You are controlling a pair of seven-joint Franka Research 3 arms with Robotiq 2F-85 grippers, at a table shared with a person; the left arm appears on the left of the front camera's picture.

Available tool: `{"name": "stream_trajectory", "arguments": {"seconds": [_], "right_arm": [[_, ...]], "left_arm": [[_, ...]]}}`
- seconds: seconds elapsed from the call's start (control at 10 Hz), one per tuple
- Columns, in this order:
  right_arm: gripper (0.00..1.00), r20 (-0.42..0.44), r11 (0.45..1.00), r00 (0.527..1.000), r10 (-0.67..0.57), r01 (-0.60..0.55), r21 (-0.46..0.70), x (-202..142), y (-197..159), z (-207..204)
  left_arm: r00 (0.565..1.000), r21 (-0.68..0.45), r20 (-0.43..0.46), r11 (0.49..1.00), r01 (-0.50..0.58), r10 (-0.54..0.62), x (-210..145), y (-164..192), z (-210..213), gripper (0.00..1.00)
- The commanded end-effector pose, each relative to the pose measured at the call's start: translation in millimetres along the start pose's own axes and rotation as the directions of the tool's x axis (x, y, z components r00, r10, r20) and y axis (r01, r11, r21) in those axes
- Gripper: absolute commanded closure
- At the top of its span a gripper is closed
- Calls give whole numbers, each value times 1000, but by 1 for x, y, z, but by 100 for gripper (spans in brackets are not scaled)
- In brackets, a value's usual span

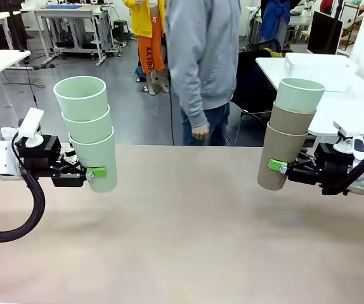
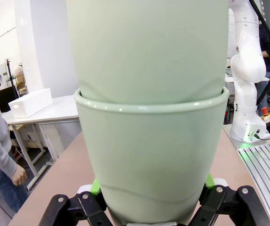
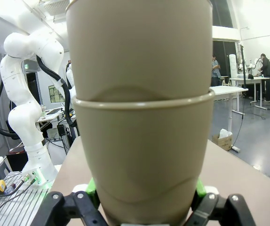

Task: Stack the cups and store them in the basket.
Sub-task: Place the stack of Reusable plastic cups into the Pantry Basket.

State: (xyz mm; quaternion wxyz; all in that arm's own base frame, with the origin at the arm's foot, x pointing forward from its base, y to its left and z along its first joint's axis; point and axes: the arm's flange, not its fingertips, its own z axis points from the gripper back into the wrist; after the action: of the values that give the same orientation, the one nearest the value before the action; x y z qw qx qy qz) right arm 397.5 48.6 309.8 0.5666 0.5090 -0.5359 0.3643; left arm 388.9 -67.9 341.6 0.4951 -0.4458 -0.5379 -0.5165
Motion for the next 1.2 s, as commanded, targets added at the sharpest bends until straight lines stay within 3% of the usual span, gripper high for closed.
{"name": "stream_trajectory", "arguments": {"seconds": [0.0,1.1], "right_arm": [[16,5,1000,1000,13,-13,2,4,1,-1],[16,5,1000,1000,13,-13,2,4,1,-1]], "left_arm": [[1000,0,6,1000,9,-9,4,0,-1,15],[1000,0,6,1000,9,-9,4,0,-1,15]]}}
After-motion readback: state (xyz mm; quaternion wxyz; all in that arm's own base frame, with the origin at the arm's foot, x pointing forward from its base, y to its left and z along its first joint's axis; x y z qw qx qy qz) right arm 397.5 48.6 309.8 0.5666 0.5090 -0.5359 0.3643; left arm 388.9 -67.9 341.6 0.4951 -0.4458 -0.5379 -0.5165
